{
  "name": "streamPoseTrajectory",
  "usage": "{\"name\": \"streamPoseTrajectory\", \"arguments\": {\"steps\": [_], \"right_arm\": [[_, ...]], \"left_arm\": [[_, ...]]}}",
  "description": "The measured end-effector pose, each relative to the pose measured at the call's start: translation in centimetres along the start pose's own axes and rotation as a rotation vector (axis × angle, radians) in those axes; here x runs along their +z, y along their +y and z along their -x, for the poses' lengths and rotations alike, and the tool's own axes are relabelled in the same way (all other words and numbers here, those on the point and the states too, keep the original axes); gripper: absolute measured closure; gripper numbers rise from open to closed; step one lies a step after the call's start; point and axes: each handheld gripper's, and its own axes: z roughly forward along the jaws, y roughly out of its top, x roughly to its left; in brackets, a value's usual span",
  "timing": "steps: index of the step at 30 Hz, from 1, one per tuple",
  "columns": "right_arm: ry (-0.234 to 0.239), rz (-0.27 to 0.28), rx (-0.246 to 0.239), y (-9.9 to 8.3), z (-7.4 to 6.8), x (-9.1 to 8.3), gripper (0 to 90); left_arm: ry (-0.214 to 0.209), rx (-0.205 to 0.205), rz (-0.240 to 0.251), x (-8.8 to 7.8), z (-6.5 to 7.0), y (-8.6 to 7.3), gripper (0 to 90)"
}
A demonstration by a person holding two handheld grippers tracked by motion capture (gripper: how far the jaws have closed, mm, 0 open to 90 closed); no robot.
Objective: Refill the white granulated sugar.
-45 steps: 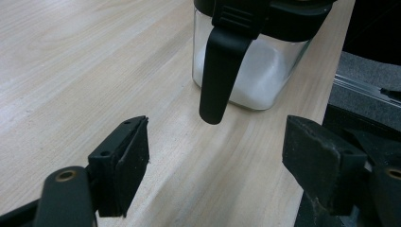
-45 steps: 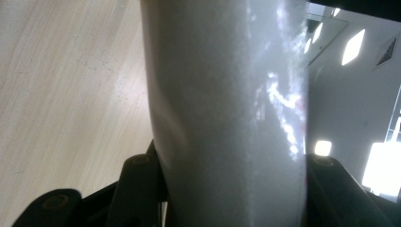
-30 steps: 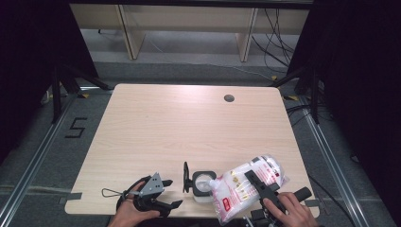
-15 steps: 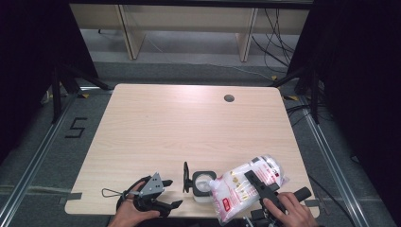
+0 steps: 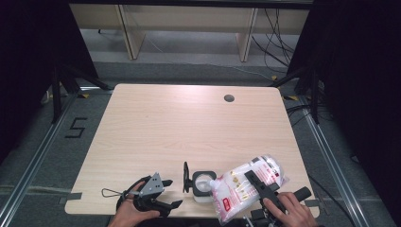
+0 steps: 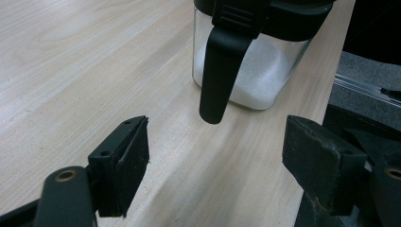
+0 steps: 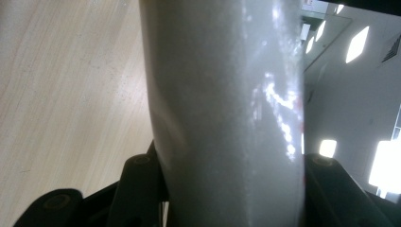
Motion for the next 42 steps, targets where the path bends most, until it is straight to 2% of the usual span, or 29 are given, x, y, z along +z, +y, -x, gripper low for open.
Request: {"name": "streamPoseTrajectory", "arguments": {"steps": [3,7,8,19,23,24,29,31,38,39,40,41,42], "right_arm": [[-0.001,-0.016,0.027,-0.02,-0.23,-0.11,58.3],[0.01,-0.007,0.023,-0.02,-0.13,-0.05,58.3],[0.005,0.001,0.0,0.01,0.01,0.0,58.3],[0.012,0.005,0.012,-0.01,0.02,-0.01,58.4],[0.022,-0.008,0.025,-0.02,-0.03,-0.09,58.5],[0.019,-0.001,0.013,-0.02,0.06,-0.04,58.5],[0.019,-0.003,0.012,-0.02,0.07,-0.06,58.5],[0.012,-0.008,0.032,-0.04,-0.16,-0.08,58.5],[0.027,-0.01,0.024,-0.03,-0.06,-0.02,58.5],[0.011,0.008,-0.001,-0.03,0.14,0.07,58.6],[0.012,0.007,0.004,-0.06,0.12,0.06,58.6],[0.007,0.006,0.034,-0.11,-0.16,0.07,58.6],[0.029,-0.01,0.034,-0.08,-0.11,-0.01,58.7]], "left_arm": [[0.0,0.0,0.0,0.01,-0.01,0.0,23.2],[0.0,0.0,0.0,0.0,0.0,0.0,23.2],[0.0,0.0,0.0,0.0,0.01,0.0,23.2],[0.0,0.001,0.001,-0.01,0.01,0.0,23.2],[-0.003,0.001,-0.001,-0.01,-0.02,0.0,23.2],[0.001,0.001,0.0,-0.01,0.0,-0.01,23.2],[0.0,0.0,0.001,-0.01,0.02,-0.01,23.2],[0.0,0.001,0.0,-0.01,0.01,-0.01,23.2],[-0.001,0.005,0.0,0.0,-0.01,0.0,23.2],[-0.001,0.002,0.0,0.0,0.01,-0.01,23.2],[-0.001,0.003,0.0,0.0,0.0,0.0,23.2],[-0.001,0.006,0.0,0.0,-0.02,0.0,23.2],[-0.002,0.01,0.0,-0.01,-0.04,0.01,23.2]]}}
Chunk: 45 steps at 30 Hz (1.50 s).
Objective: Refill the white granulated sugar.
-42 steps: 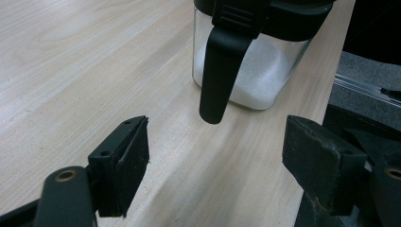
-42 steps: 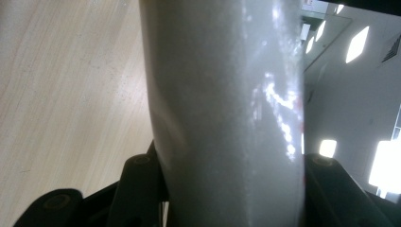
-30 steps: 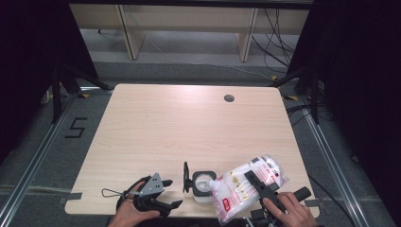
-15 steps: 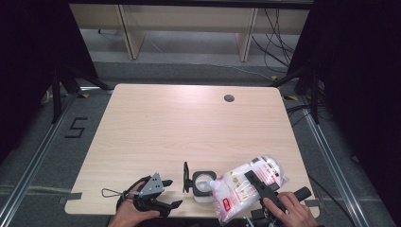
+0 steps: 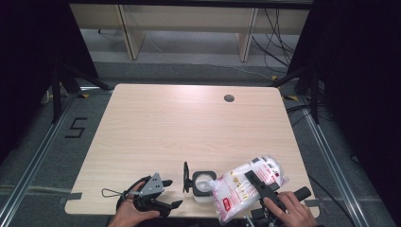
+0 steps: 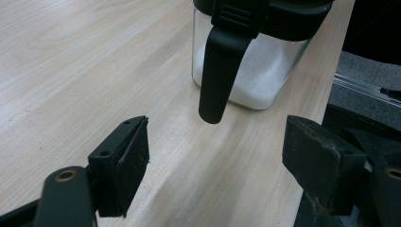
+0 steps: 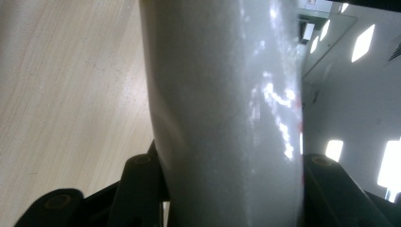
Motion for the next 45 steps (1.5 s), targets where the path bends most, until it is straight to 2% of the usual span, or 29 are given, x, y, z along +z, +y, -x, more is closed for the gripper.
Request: {"name": "streamPoseTrajectory", "arguments": {"steps": [1,2,5,7,9,10,11,12,15,16,19,21,22,25,26,27,28,31,34,35,36,38,39,40,42,44,45], "right_arm": [[-0.001,0.009,-0.023,0.0,0.1,0.1,58.8],[-0.021,0.03,-0.028,0.0,0.1,0.2,58.8],[0.003,0.022,-0.025,0.1,0.1,0.2,58.9],[0.017,0.026,0.015,0.0,-0.2,0.2,59.1],[0.021,0.03,0.025,-0.1,-0.2,0.3,59.2],[0.011,0.046,0.013,-0.2,-0.2,0.4,59.3],[0.012,0.042,0.021,-0.2,-0.2,0.3,59.4],[0.025,0.039,0.05,-0.3,-0.4,0.3,59.5],[0.014,0.058,0.047,-0.5,-0.3,0.4,59.6],[0.025,0.049,0.072,-0.6,-0.4,0.3,59.7],[0.009,0.07,0.074,-0.7,-0.2,0.4,59.9],[0.023,0.059,0.115,-0.8,-0.4,0.3,60.0],[0.013,0.071,0.099,-0.9,-0.2,0.3,60.1],[0.011,0.079,0.103,-1.0,-0.3,0.4,60.3],[0.03,0.064,0.152,-1.0,-0.7,0.4,60.3],[0.022,0.081,0.129,-1.1,-0.5,0.5,60.4],[0.025,0.082,0.125,-1.1,-0.5,0.6,60.5],[0.037,0.086,0.166,-1.3,-0.9,0.8,60.7],[0.027,0.098,0.154,-1.4,-0.8,0.9,60.9],[0.032,0.099,0.163,-1.5,-0.8,0.8,60.9],[0.036,0.097,0.176,-1.5,-0.9,0.8,61.0],[0.028,0.116,0.18,-1.6,-0.8,0.9,61.0],[0.031,0.115,0.188,-1.6,-0.9,0.9,61.1],[0.043,0.115,0.218,-1.7,-1.0,0.9,61.1],[0.039,0.121,0.202,-1.8,-0.9,0.9,61.3],[0.041,0.136,0.231,-1.8,-1.0,1.0,61.4],[0.052,0.131,0.276,-1.8,-1.3,1.0,61.5]], "left_arm": [[0.0,-0.005,0.001,0.0,0.0,0.0,23.2],[0.0,-0.004,0.001,0.0,0.0,0.0,23.2],[0.001,-0.011,0.001,0.0,0.1,0.0,23.2],[-0.004,-0.01,-0.003,0.0,0.0,0.0,23.2],[0.002,-0.011,0.001,0.0,0.0,0.0,23.2],[0.001,-0.011,0.0,0.0,0.0,0.0,23.2],[0.001,-0.011,0.0,0.0,0.1,0.0,23.2],[0.001,-0.01,0.0,0.0,0.1,0.0,23.2],[0.001,-0.01,-0.001,0.0,0.1,0.0,23.2],[0.001,-0.01,-0.001,0.0,0.0,0.0,23.2],[0.001,-0.01,-0.001,0.0,0.0,0.0,23.2],[0.001,-0.011,0.0,0.0,0.1,0.0,23.2],[0.001,-0.011,0.0,0.0,0.1,0.0,23.2],[0.002,-0.011,0.0,0.0,0.1,0.0,23.2],[0.002,-0.011,0.001,0.0,0.1,0.0,23.2],[0.002,-0.005,-0.002,0.0,0.0,0.0,23.2],[-0.001,-0.006,-0.004,-0.1,0.0,0.0,23.2],[0.003,-0.006,0.0,0.0,0.0,0.0,23.2],[-0.001,-0.005,-0.005,-0.1,0.0,0.0,23.2],[0.0,-0.005,-0.003,-0.1,0.0,0.0,23.2],[-0.001,-0.022,0.015,0.0,0.2,0.0,23.2],[-0.001,-0.022,0.014,0.0,0.2,0.0,23.2],[0.0,-0.022,0.014,0.0,0.2,0.0,23.2],[0.0,-0.023,0.015,0.0,0.2,0.0,23.2],[0.0,-0.021,0.014,0.0,0.2,0.0,23.2],[-0.001,-0.022,0.015,0.0,0.2,0.0,23.2],[-0.001,-0.022,0.014,0.0,0.2,0.0,23.2]]}}
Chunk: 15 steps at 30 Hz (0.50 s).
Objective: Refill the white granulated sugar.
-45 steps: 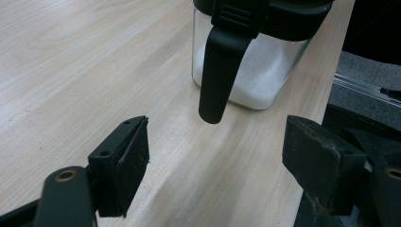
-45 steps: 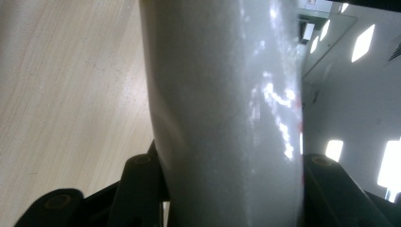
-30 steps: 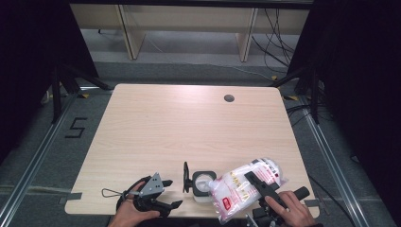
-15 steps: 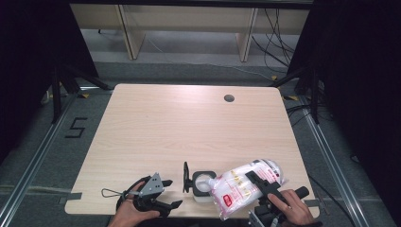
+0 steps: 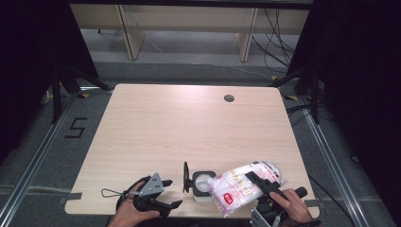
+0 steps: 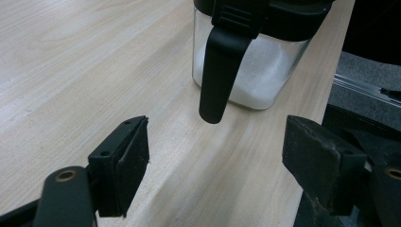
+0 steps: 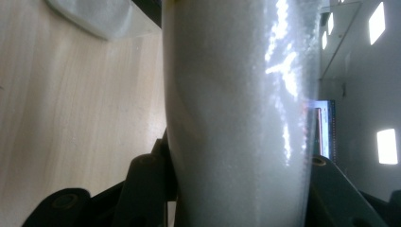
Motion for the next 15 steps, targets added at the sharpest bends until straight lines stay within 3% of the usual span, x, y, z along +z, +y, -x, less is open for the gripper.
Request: {"name": "streamPoseTrajectory", "arguments": {"steps": [2,3,5,6,7,8,10,12,15], "right_arm": [[0.015,0.015,0.0,-0.05,0.09,0.18,61.7],[0.017,0.013,0.072,-0.16,-0.39,0.19,61.7],[0.033,0.027,0.022,-0.25,0.13,0.32,61.9],[0.034,0.036,0.078,-0.41,-0.19,0.36,62.0],[0.032,0.039,0.042,-0.48,0.1,0.3,62.1],[0.031,0.046,0.042,-0.53,0.1,0.31,62.1],[0.048,0.059,0.1,-0.54,-0.04,0.24,62.2],[0.044,0.065,0.092,-0.66,0.13,0.33,62.3],[0.057,0.075,0.135,-0.63,0.01,0.34,62.5]], "left_arm": [[0.002,0.008,-0.005,-0.06,-0.04,0.01,23.2],[0.004,0.0,-0.005,-0.06,0.02,0.0,23.2],[0.004,0.0,-0.005,-0.07,0.03,0.0,23.2],[-0.003,0.001,-0.003,-0.04,-0.01,0.0,23.2],[0.001,-0.001,0.002,-0.03,0.02,-0.01,23.2],[0.004,-0.001,0.001,-0.06,0.03,-0.01,23.3],[-0.002,-0.005,0.0,-0.02,0.0,0.0,23.3],[-0.002,0.0,-0.003,-0.05,-0.01,0.0,23.2],[0.004,0.0,0.0,-0.05,0.02,-0.02,23.3]]}}
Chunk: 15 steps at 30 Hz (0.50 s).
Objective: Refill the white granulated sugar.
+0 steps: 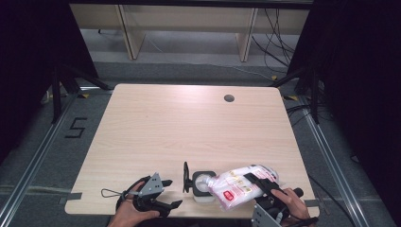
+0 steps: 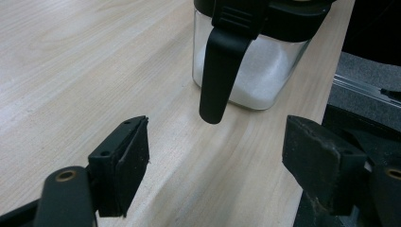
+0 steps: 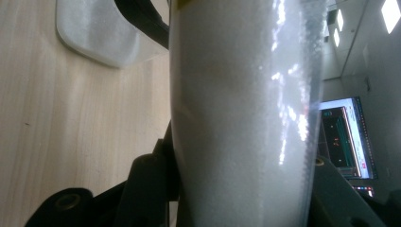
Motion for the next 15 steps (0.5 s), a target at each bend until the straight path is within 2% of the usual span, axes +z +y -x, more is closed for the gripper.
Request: {"name": "streamPoseTrajectory", "arguments": {"steps": [2,3,4,5,6,8,10,11,12,13,15], "right_arm": [[0.005,0.003,0.021,-0.1,-0.1,0.1,62.6],[0.004,0.007,0.017,-0.2,-0.1,0.1,62.6],[0.004,0.02,-0.011,-0.3,0.1,0.3,62.6],[0.006,0.022,0.004,-0.4,0.0,0.4,62.6],[0.013,0.017,0.047,-0.5,-0.2,0.3,62.7],[0.004,0.026,0.034,-0.7,0.1,0.4,62.8],[0.002,0.029,0.079,-0.9,0.0,0.3,62.9],[0.003,0.041,0.071,-1.0,0.2,0.4,62.9],[0.003,0.038,0.102,-1.1,0.1,0.3,63.0],[-0.001,0.044,0.098,-1.2,0.2,0.4,63.0],[-0.005,0.047,0.149,-1.5,0.0,0.5,63.1]], "left_arm": [[0.003,0.0,-0.002,0.0,0.0,0.0,23.2],[0.002,-0.001,-0.003,0.0,0.0,0.0,23.2],[0.002,0.0,-0.001,0.0,0.0,0.0,23.2],[0.003,-0.001,-0.002,0.0,0.0,0.0,23.2],[0.003,-0.001,-0.003,-0.1,0.0,0.0,23.2],[0.003,0.001,-0.012,-0.1,0.0,0.1,23.3],[0.003,0.0,-0.012,-0.1,0.0,0.1,23.2],[0.003,-0.001,-0.002,0.0,0.0,0.0,23.3],[0.003,0.0,-0.012,-0.1,0.0,0.1,23.3],[0.003,0.0,-0.011,-0.1,0.0,0.0,23.2],[0.001,0.001,-0.014,-0.1,0.0,0.0,23.2]]}}
